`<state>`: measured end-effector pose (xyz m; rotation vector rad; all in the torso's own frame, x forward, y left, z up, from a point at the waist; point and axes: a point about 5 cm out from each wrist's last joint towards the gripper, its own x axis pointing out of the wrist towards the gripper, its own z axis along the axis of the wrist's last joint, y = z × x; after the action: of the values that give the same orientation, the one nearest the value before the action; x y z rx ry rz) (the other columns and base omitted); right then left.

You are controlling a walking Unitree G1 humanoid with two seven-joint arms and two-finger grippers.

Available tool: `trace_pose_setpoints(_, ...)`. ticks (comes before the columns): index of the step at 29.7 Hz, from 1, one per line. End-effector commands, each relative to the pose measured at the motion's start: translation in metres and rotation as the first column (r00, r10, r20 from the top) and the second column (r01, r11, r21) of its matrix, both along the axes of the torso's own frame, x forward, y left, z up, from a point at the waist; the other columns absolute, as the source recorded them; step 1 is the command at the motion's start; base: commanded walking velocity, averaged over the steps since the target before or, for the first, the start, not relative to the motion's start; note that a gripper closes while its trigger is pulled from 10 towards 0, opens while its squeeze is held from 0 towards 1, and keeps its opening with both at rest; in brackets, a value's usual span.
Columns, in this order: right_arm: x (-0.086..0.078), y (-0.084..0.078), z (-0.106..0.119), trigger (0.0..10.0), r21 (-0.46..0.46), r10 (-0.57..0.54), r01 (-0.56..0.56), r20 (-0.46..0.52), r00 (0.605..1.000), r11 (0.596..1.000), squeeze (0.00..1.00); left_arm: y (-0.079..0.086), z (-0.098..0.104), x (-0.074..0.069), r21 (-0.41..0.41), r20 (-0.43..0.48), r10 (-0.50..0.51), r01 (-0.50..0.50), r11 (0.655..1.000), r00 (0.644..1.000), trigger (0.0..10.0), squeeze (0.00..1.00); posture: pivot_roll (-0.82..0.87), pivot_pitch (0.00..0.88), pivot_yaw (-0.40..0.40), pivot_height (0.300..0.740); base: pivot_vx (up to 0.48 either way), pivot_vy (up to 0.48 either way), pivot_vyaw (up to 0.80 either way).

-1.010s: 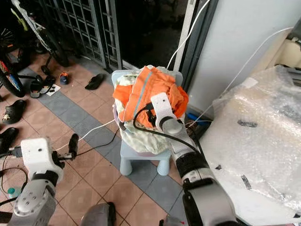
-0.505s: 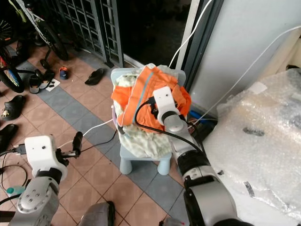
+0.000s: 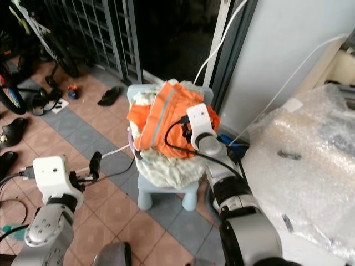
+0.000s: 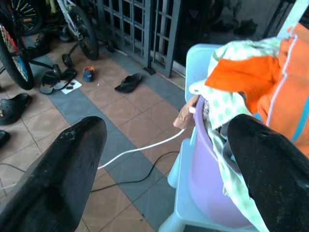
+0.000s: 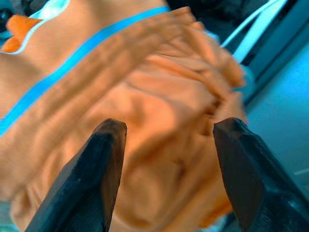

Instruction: Clothes washing

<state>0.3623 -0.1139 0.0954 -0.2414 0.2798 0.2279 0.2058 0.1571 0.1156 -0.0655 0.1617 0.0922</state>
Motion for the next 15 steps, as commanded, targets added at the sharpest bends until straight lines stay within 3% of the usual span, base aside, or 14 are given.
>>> trace_pose_setpoints(1,0.002,0.002,0.002,10.0,0.009,0.005,-0.005,-0.012,1.000,1.000,0.00,0.000,0.001,0.002,0.002,0.012,-0.007,0.007,1.000,1.000,10.0,0.00,0.12,0.086,-0.036,0.740,0.337,0.000,0.00)
trace_pose_setpoints(10,0.006,0.000,0.009,10.0,0.017,-0.005,0.005,-0.002,1.000,1.000,0.00,0.001,-0.001,0.005,0.001,0.015,0.027,-0.027,1.000,1.000,10.0,0.00,0.12,0.049,-0.044,0.740,0.384,0.000,0.00)
trace_pose_setpoints(15,0.009,-0.008,0.018,10.0,0.004,-0.015,0.014,0.068,0.998,1.000,0.00,0.001,-0.003,0.007,-0.003,0.012,0.034,-0.034,0.999,0.999,10.0,0.00,0.12,0.048,-0.045,0.740,0.000,0.000,0.00)
